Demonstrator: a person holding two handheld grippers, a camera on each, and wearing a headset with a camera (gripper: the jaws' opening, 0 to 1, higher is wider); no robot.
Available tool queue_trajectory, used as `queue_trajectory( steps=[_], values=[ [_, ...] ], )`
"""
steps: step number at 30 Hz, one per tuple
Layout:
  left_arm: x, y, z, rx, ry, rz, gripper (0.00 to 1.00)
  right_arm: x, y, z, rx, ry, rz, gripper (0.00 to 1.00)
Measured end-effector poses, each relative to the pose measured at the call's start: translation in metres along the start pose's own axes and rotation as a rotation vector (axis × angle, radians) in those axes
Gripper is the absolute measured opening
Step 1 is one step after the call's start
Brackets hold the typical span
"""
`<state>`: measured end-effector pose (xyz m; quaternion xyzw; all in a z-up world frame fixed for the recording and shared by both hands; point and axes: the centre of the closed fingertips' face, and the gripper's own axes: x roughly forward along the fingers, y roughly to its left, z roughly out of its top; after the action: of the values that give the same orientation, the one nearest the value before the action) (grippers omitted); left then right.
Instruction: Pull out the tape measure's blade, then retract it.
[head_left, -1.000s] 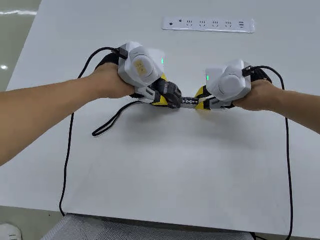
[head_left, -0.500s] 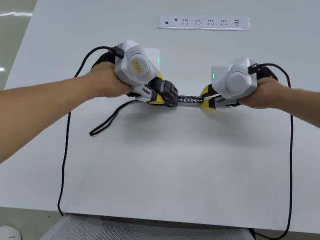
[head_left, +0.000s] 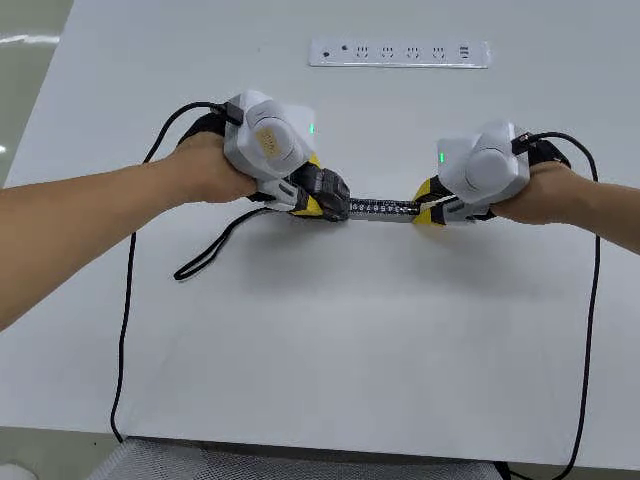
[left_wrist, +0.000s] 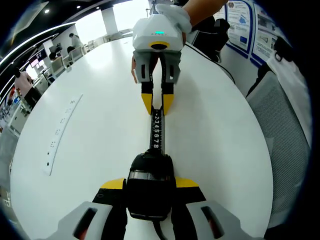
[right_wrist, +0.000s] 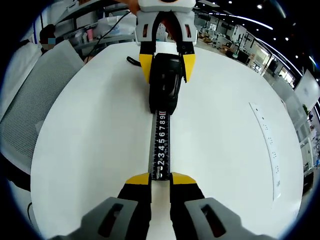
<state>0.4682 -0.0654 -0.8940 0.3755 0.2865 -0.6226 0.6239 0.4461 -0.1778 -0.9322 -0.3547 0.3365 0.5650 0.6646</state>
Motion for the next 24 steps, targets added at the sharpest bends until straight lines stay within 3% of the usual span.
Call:
queue_trajectory(
  steps=[12, 24],
  values=[
    [-0.001, -0.001, -0.002, 0.002, 0.007, -0.004, 0.31, -0.017, 0.002, -0.024, 0.041, 0.026, 0.002, 0.12],
    [-0.001, 0.001, -0.005, 0.003, 0.015, -0.004, 0.31, -0.025, 0.006, -0.046, 0.113, 0.032, 0.038, 0.12]
  ],
)
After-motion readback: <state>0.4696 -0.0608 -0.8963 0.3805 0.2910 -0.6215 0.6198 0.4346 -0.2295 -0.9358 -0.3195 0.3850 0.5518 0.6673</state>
